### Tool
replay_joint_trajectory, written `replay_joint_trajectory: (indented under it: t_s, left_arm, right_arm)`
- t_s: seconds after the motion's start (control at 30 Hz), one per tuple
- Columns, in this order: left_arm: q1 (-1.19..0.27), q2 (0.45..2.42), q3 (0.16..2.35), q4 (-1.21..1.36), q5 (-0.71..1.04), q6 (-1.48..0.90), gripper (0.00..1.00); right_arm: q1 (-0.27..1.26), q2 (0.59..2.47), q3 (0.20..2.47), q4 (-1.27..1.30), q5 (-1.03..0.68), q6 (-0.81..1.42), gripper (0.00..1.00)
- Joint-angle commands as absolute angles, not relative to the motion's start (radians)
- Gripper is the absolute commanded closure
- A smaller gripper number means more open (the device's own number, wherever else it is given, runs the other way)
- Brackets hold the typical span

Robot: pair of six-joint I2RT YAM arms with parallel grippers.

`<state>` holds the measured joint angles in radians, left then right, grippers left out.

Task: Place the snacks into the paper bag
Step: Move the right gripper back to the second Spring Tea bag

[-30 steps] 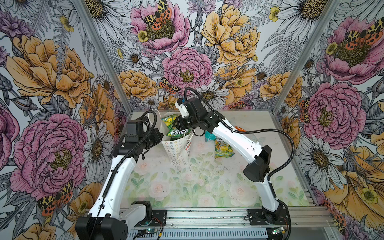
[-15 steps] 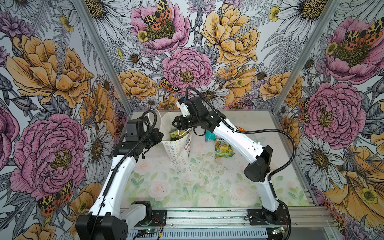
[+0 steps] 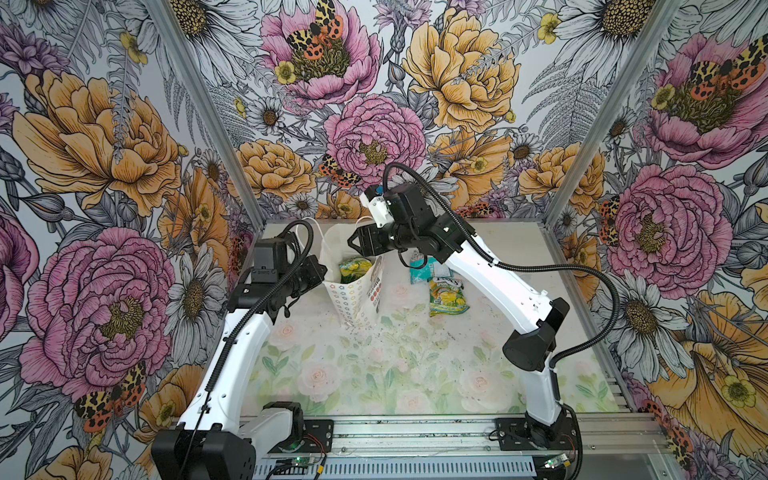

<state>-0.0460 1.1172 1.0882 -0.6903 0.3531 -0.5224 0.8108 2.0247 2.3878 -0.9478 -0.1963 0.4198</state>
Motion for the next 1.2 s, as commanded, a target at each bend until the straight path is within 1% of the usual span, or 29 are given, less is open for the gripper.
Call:
replay_joint_trajectory:
  t_s: [0.0, 0.1, 0.2, 0.33, 0.4, 0.6, 0.7, 0.9, 1.17]
  left_arm:
    - [-0.053, 1.134, 1.102, -0.696, 0.352, -0.524, 1.0]
    - [-0.057, 1.141, 1.106, -0.696, 0.351, -0.524, 1.0]
    - [-0.061, 1.147, 1.111, -0.696, 0.348, -0.525, 1.0]
    - [-0.067, 1.151, 1.115, -0.696, 0.347, -0.525, 1.0]
    - [-0.067, 1.151, 1.116, -0.696, 0.345, -0.525, 1.0]
    - [-0.068, 1.154, 1.118, -0.696, 0.344, -0.523, 1.0]
    - [-0.069, 1.158, 1.12, -0.696, 0.344, -0.523, 1.0]
    - [-0.069, 1.157, 1.12, -0.696, 0.344, -0.523, 1.0]
    - [-0.067, 1.155, 1.115, -0.696, 0.342, -0.524, 1.0]
  right_arm:
    - [0.798, 1.939, 2.422, -1.019, -0.201, 0.383, 0.38]
    - [0.798, 1.906, 2.418, -1.08, -0.185, 0.368, 0.36]
    - [0.756, 1.877, 2.402, -1.141, -0.161, 0.353, 0.34]
    - [0.721, 1.822, 2.313, -1.169, -0.108, 0.35, 0.3]
    - [0.703, 1.792, 2.257, -1.167, -0.072, 0.354, 0.23]
    - [0.644, 1.733, 2.092, -1.167, 0.018, 0.373, 0.09]
    - [0.607, 1.721, 2.011, -1.167, 0.036, 0.399, 0.04]
    - [0.545, 1.727, 1.861, -1.165, 0.073, 0.418, 0.0]
    - [0.496, 1.801, 1.717, -1.154, 0.121, 0.431, 0.0]
